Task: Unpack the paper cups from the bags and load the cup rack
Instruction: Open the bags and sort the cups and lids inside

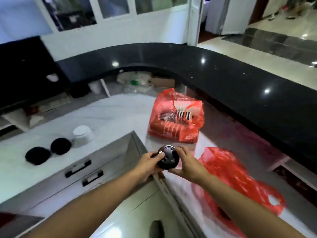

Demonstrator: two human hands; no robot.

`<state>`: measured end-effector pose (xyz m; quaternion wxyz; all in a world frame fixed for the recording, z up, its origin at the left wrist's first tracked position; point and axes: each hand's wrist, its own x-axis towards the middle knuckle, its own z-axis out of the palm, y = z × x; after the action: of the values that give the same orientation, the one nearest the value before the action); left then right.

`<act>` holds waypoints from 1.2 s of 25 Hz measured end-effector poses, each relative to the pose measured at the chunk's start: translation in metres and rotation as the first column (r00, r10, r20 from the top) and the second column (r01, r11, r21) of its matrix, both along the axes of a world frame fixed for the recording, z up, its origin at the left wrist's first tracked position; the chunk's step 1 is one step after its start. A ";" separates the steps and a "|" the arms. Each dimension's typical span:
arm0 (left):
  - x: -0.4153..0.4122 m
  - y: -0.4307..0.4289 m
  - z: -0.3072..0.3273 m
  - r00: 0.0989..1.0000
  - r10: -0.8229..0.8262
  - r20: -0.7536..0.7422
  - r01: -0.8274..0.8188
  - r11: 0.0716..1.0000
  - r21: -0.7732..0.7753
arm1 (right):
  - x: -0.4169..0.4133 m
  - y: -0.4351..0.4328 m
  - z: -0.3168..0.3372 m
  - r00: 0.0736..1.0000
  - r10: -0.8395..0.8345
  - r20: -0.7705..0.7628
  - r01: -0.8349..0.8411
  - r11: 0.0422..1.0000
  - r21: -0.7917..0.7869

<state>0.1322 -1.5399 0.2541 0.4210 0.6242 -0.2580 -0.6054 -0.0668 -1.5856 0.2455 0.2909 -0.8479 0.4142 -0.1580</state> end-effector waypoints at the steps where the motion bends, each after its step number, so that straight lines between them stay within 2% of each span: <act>1: 0.022 0.015 0.003 0.997 0.075 -0.027 -0.075 0.997 0.008 | 0.026 0.006 0.001 0.998 0.057 -0.005 -0.057 0.998 -0.022; 6: 0.125 0.087 0.024 0.944 0.321 -0.078 -0.322 0.947 0.005 | 0.156 0.038 0.011 0.964 0.261 -0.047 -0.265 0.956 -0.125; 11: 0.251 0.170 0.027 0.864 0.490 -0.118 -0.495 0.869 -0.010 | 0.306 0.081 0.015 0.872 0.456 -0.176 -0.483 0.861 -0.161; 15: 0.371 0.247 0.025 0.777 0.624 -0.080 -0.628 0.778 -0.024 | 0.446 0.143 0.010 0.816 0.556 -0.158 -0.576 0.803 -0.150; 18: 0.452 0.294 0.019 0.798 0.600 0.057 -0.601 0.799 -0.011 | 0.530 0.176 0.004 0.775 0.617 -0.136 -0.632 0.763 -0.135; 22: 0.527 0.329 0.005 0.811 0.578 0.093 -0.582 0.813 0.021 | 0.596 0.197 -0.007 0.723 0.673 -0.157 -0.690 0.716 -0.109; 27: 0.585 0.313 -0.014 0.793 0.602 0.092 -0.608 0.792 0.055 | 0.658 0.176 -0.028 0.676 0.711 -0.195 -0.735 0.671 -0.100; 30: 0.618 0.286 -0.023 0.780 0.613 0.130 -0.623 0.779 0.070 | 0.689 0.140 -0.036 0.640 0.711 -0.291 -0.762 0.634 -0.128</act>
<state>0.7499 -1.2543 0.2306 0.5480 0.7258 -0.0260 -0.4150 0.6224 -1.4453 0.2090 0.1795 -0.9829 0.0360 0.0184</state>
